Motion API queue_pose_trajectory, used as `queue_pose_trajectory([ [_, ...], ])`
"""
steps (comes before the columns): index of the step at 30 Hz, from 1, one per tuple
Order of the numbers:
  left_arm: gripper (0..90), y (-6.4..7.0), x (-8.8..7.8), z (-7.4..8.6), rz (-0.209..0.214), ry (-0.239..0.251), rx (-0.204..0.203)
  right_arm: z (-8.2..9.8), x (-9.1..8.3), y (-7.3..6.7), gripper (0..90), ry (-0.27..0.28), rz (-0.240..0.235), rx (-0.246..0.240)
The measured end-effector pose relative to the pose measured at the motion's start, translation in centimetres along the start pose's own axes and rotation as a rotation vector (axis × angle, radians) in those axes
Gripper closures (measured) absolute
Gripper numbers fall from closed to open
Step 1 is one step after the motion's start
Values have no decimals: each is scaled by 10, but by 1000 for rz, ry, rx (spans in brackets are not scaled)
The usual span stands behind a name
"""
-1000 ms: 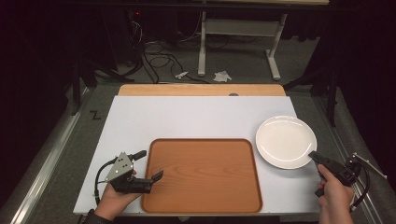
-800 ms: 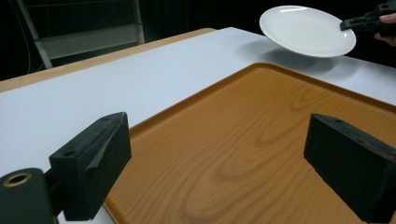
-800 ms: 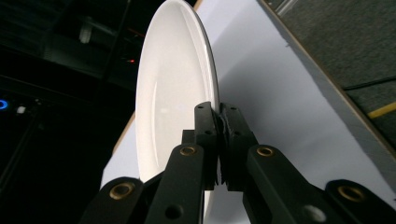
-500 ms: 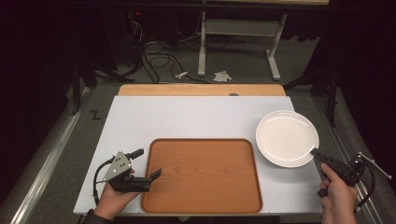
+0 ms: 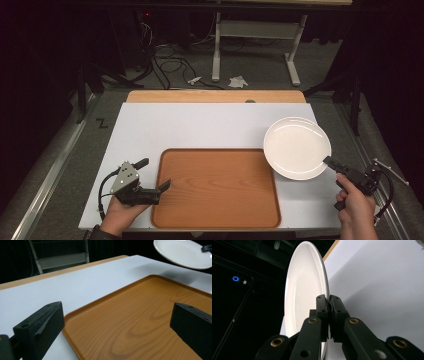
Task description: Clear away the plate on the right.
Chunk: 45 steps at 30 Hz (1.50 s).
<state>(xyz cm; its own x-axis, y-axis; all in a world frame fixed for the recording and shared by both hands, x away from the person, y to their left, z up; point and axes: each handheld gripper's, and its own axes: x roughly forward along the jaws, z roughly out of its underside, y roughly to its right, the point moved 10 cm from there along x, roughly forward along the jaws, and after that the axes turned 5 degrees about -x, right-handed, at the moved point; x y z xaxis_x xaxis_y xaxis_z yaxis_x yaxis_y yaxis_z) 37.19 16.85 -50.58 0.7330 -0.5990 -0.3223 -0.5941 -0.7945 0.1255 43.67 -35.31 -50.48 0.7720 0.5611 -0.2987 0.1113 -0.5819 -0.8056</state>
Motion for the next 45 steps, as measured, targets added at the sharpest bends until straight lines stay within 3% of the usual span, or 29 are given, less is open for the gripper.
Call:
queue_pose_trajectory([
  [8, 2, -7, -7, 1, -25, 6, -15, 5, 10, -8, 897, -26, -19, -15],
  [13, 2, -6, -7, 4, -20, -7, -22, 11, 18, -18, 898, -49, -35, -35],
  [17, 2, -5, -5, 1, -20, 0, -17, 20, 28, -26, 898, -82, -44, -43],
  [22, 2, -4, -5, -1, -19, 12, -13, 35, 39, -38, 898, -138, -44, -85],
  [26, 2, -5, -6, -5, -20, 31, -36, 44, 45, -42, 897, -158, -47, -91],
  [37, 2, -6, -9, -6, -20, 36, -17, 61, 55, -58, 897, -217, -79, -108],
  [45, 2, -9, -13, -6, -24, 45, -32, 80, 65, -70, 897, -285, -79, -167],
])
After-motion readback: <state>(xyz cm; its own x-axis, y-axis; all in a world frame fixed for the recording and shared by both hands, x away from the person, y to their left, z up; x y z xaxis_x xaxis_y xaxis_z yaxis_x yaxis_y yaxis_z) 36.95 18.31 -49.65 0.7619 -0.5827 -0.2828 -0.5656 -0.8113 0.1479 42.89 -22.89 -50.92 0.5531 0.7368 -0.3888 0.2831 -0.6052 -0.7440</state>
